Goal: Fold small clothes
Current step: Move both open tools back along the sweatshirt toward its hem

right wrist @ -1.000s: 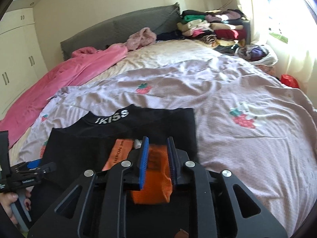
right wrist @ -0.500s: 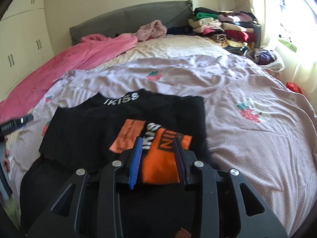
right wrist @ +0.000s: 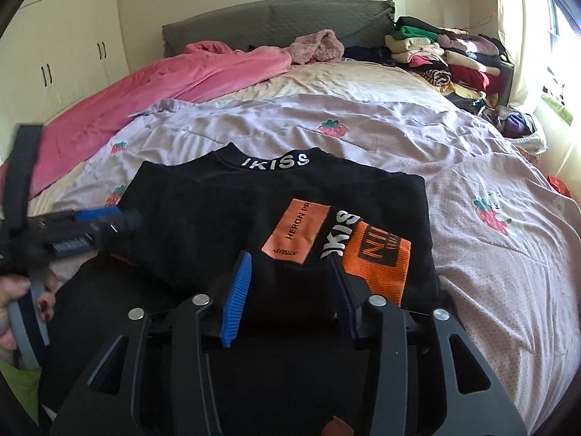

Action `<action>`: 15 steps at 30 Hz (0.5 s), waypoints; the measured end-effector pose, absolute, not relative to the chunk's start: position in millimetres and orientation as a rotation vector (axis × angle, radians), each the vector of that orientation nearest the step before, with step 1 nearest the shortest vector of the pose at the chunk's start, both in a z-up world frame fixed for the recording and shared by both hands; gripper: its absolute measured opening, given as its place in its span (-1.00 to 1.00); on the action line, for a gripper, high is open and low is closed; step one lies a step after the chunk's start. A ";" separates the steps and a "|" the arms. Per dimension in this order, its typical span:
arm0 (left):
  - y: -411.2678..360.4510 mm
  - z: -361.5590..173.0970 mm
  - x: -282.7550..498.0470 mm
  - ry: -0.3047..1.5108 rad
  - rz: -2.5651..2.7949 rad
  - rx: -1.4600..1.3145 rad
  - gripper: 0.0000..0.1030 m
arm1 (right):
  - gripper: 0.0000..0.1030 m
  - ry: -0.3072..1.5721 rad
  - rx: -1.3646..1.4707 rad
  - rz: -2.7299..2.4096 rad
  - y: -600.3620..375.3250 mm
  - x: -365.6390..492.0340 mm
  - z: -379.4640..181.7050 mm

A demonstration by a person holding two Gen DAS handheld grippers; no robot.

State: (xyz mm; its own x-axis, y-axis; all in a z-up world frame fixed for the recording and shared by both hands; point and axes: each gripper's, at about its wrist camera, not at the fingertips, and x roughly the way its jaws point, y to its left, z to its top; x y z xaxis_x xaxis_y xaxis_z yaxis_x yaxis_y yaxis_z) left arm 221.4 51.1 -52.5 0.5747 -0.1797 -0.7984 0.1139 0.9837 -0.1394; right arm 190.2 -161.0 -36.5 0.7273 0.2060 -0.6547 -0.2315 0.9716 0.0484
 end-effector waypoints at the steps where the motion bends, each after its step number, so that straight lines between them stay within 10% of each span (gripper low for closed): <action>1: 53.5 -59.0 223.8 0.965 -0.170 -0.083 -0.07 | -0.17 0.715 -0.041 0.239 -161.0 189.4 -36.3; 15: 57.4 -58.2 222.4 0.974 -0.180 -0.087 -0.06 | -0.02 0.897 -0.018 0.187 -168.0 224.2 -83.0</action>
